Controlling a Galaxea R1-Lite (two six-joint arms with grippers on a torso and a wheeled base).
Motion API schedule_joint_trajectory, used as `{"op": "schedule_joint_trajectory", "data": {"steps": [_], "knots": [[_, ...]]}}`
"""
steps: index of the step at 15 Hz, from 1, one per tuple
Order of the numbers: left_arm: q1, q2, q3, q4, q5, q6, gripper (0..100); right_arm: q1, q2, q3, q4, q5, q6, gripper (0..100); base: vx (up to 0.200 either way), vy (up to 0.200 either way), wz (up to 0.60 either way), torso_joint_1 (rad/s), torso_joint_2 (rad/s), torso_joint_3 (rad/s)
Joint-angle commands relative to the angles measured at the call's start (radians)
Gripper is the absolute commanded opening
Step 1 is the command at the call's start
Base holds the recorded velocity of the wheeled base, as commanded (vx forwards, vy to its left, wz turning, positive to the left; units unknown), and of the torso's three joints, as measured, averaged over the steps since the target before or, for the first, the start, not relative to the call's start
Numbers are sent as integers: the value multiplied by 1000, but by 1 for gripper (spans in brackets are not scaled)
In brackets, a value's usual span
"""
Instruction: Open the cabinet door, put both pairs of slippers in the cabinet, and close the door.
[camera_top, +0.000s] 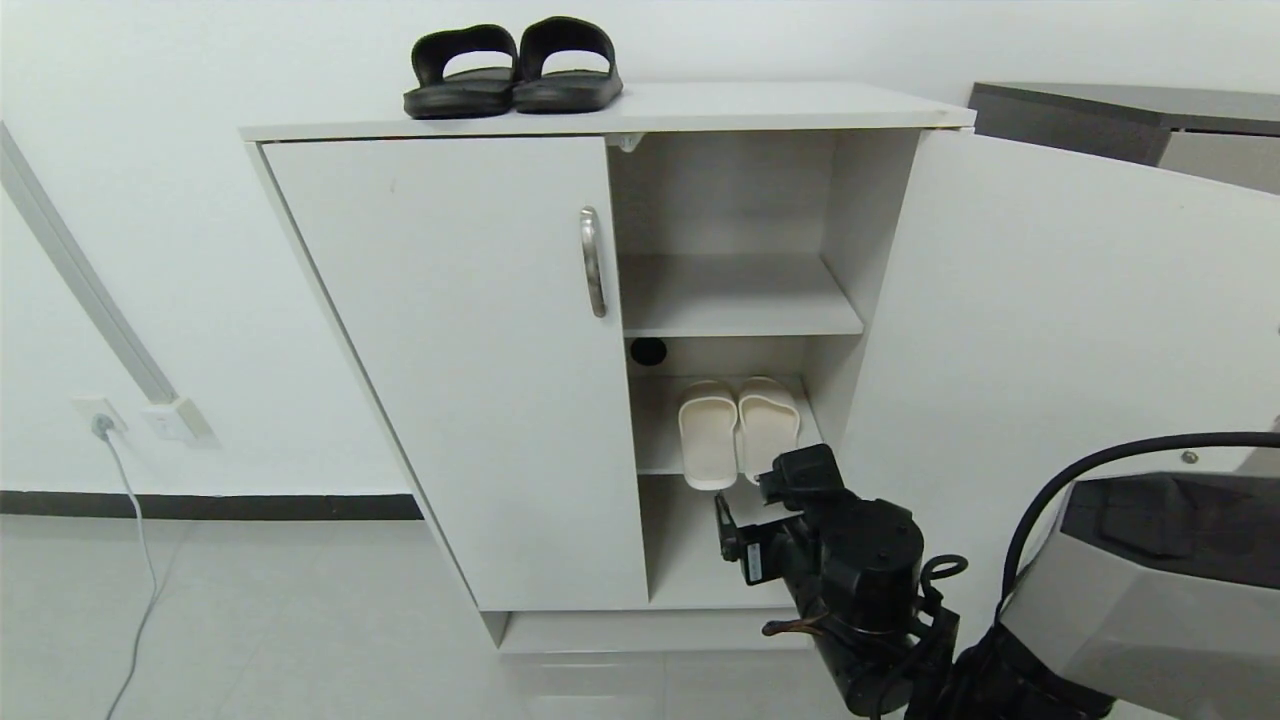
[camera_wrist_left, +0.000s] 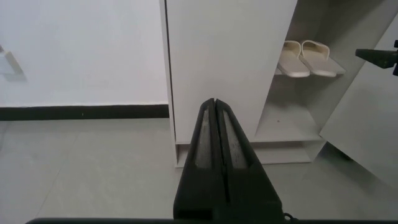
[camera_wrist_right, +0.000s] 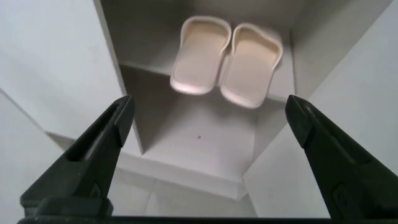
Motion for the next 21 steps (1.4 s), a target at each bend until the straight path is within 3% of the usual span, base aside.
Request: {"op": "schedule_joint_trajectory", "data": {"steps": [1, 16, 21], "knots": [[0, 1, 0, 0, 0, 0, 0, -10, 50, 0, -41, 2, -27, 100, 0, 200, 0, -2, -2, 7], [0, 1, 0, -2, 0, -2, 0, -34, 62, 20, -99, 70, -38, 100, 0, 200, 0, 3, 2, 4], [0, 1, 0, 0, 0, -2, 0, -36, 62, 27, -107, 85, -36, 100, 0, 0, 0, 0, 0, 0]]}}
